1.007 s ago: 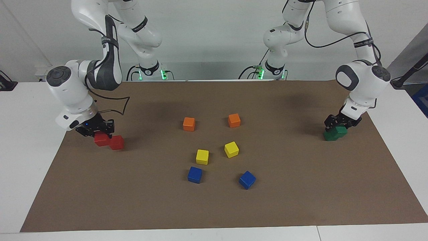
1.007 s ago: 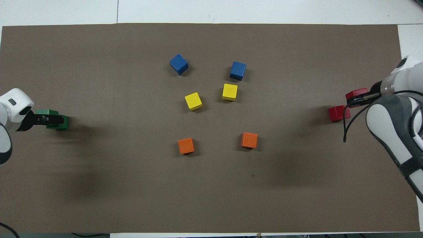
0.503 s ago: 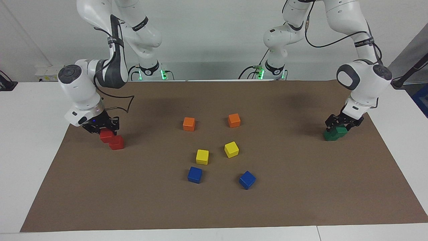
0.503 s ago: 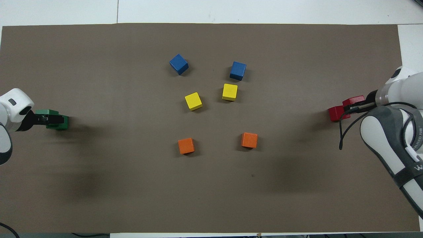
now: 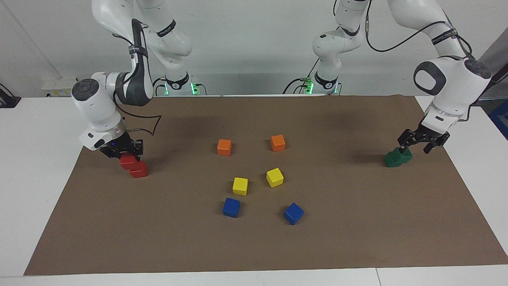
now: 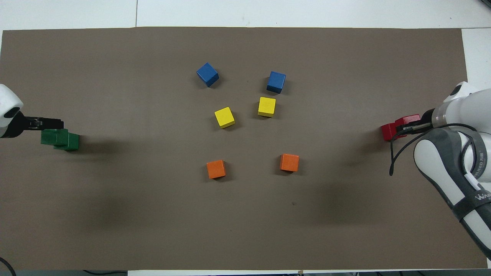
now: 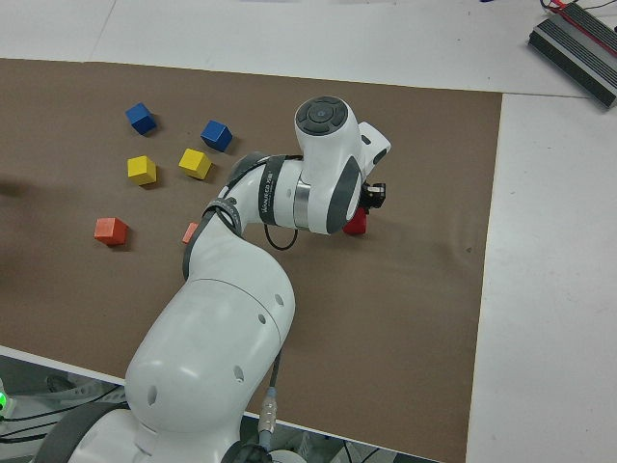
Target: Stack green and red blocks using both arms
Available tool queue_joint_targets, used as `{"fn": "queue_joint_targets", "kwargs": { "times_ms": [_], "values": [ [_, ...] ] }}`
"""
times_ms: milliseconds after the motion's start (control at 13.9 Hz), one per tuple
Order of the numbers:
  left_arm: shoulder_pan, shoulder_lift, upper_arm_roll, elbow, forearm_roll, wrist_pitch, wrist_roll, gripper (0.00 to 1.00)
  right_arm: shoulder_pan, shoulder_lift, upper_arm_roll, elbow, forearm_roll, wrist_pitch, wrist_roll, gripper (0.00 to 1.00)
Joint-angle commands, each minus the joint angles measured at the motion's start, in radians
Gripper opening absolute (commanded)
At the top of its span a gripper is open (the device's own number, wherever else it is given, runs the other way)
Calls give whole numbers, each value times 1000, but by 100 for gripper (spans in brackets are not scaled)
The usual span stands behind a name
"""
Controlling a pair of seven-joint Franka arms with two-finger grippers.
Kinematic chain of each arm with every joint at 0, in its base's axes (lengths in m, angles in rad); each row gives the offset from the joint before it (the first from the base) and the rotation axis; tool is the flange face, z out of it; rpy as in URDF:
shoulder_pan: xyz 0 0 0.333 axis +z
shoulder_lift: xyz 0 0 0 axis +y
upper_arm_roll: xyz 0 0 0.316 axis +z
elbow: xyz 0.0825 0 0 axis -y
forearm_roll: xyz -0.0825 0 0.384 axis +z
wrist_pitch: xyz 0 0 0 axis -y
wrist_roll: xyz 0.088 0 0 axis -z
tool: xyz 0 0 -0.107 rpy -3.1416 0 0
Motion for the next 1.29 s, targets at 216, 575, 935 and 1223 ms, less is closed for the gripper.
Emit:
{"fn": "queue_joint_targets", "kwargs": {
  "times_ms": [216, 575, 935, 1223],
  "values": [
    [-14, -147, 4, 28, -1, -195, -42, 100, -8, -1, 4, -36, 18, 68, 19, 0],
    [-43, -144, 2, 92, 1, -292, -162, 100, -9, -7, 4, -55, 18, 67, 15, 0],
    [-64, -147, 1, 101, 1, -310, -235, 100, -8, -13, 4, -69, 18, 68, 10, 0],
    [-124, -131, 10, 140, 36, -347, -241, 100, -8, -5, 4, -71, 17, 82, 9, 0]
  ]
}}
